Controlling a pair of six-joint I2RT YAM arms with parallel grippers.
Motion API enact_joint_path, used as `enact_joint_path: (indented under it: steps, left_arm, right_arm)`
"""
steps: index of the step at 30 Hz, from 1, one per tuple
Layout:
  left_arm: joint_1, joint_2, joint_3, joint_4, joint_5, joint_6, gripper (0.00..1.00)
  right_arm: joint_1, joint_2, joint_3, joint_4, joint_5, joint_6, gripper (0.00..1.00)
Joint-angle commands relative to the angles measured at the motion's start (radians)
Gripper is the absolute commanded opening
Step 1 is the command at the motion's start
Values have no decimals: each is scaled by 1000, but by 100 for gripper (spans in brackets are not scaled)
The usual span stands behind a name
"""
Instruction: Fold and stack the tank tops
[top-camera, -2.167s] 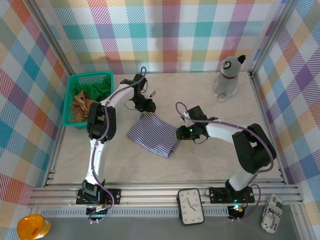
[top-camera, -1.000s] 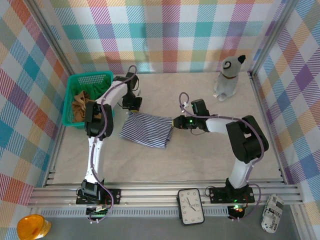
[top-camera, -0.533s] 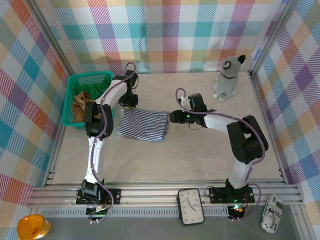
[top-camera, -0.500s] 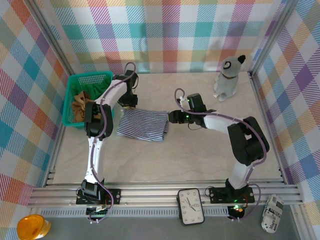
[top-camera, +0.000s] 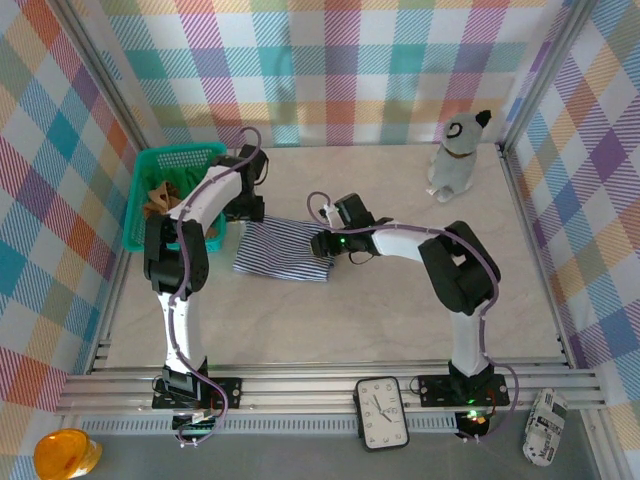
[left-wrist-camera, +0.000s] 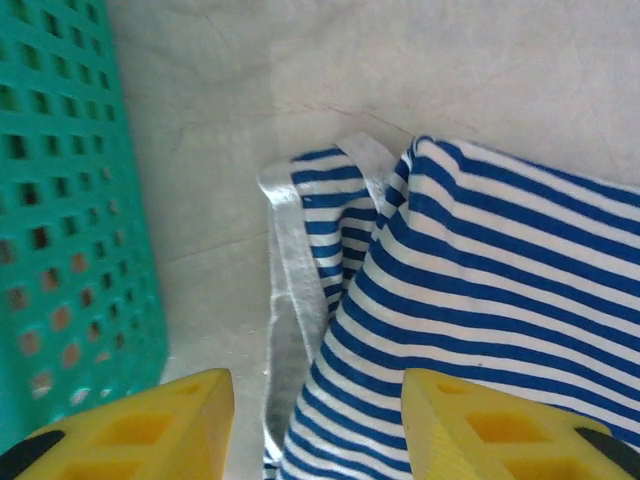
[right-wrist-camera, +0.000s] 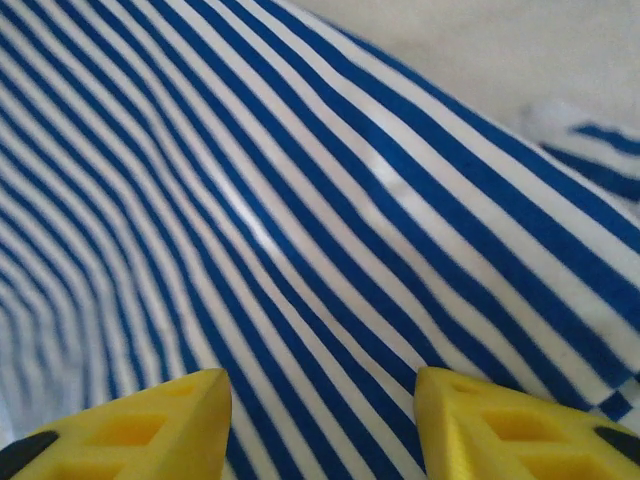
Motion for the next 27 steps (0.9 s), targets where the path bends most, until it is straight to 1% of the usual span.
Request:
enact_joint_path:
  steps: [1, 6, 9, 13, 15, 18, 21, 23, 24, 27]
  left_arm:
    - [-8, 13, -30, 13, 21, -23, 48]
    - [-11, 21, -21, 25, 62, -24, 48]
    - [-16, 24, -28, 48, 131, -43, 49]
    - [-16, 10, -91, 152, 283, -109, 49]
    - [-22, -15, -129, 214, 322, -152, 50]
    - [-40, -42, -172, 295, 362, -209, 52]
    - [-51, -34, -205, 354, 387, -249, 52]
    - [-59, -58, -252, 433, 406, -274, 53]
    - [-63, -82, -272, 473, 404, -285, 53]
    - [-68, -112, -262, 473, 358, -279, 54]
  right_arm:
    - [-3, 26, 35, -105, 68, -49, 51]
    - [-39, 18, 28, -199, 136, -111, 50]
    - [-69, -10, 7, -236, 166, -165, 49]
    - [-108, -77, -40, -224, 105, -228, 51]
    - [-128, -128, -69, -210, 84, -239, 53]
    - [-176, -220, -115, -206, 49, -218, 58]
    - [-216, -282, -137, -226, 48, -150, 62]
    - [-243, -303, -156, -225, 57, -100, 67]
    - [-253, -310, -169, -216, 69, -74, 69]
    - [-272, -299, -190, -198, 50, -5, 72]
